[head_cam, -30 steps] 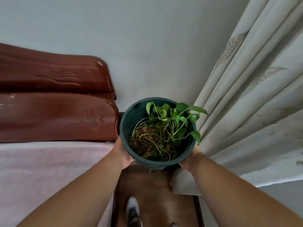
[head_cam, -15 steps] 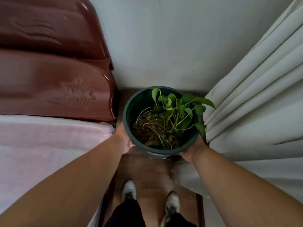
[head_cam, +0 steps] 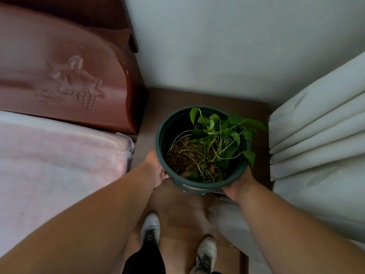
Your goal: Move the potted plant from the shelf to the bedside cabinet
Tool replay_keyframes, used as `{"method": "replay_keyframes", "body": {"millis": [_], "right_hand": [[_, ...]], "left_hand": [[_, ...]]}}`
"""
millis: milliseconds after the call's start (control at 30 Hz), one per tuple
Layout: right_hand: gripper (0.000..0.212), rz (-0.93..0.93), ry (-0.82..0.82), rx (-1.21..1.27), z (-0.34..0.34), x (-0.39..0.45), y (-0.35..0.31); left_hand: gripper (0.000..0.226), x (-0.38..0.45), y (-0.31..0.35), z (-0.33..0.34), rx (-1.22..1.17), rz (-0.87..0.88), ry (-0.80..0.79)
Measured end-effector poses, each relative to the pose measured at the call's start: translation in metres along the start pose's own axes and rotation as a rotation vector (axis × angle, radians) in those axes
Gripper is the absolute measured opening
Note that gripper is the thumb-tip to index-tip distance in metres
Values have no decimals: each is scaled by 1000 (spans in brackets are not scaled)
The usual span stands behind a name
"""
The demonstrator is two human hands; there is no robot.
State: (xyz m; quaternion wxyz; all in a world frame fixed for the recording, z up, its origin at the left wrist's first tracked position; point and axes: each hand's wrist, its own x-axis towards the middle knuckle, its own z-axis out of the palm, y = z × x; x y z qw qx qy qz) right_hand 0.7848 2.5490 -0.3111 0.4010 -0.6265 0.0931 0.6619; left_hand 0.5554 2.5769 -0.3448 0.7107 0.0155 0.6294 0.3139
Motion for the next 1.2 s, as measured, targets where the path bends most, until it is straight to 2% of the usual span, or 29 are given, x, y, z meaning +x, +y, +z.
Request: {"method": "replay_keyframes", "body": {"millis": [67,167,267,400,500,633,667,733,867,967,1100,1200], "right_hand": [[55,-3,-3,60,5,7,-5],[74,16,-1,38,0,23,-1],[64,-23,32,75,4,14,-7],[55,-79,166,26,-5,18,-10],[49,-52,248,8,-15,28,-12],[48,-7,258,-27,-14,30,-13],[47,5,251,-41,-14,30,-12],[46,19,242,-55,-15,29,-11],[45,18,198,-50,-20,27,-15],[50,-10,127,-14,-22,21,-20],[53,-111,192,-33,-21,11,-33],[57,-181,217,-51,-18,-1,-42]], "left_hand": [[47,8,2,-1,-3,13,18],[44,14,5,-1,12,3,68],[47,16,8,7,-8,-19,116],[50,15,10,13,-57,-40,134],[43,15,13,11,-39,-44,179],[31,11,19,9,-61,-109,178],[33,11,17,7,-21,-98,165],[57,11,17,6,1,-80,145],[89,-1,22,7,-84,-118,-24],[107,-12,30,7,-48,-86,-14],[109,-23,42,9,29,7,40],[83,-37,51,12,146,103,134]]}}
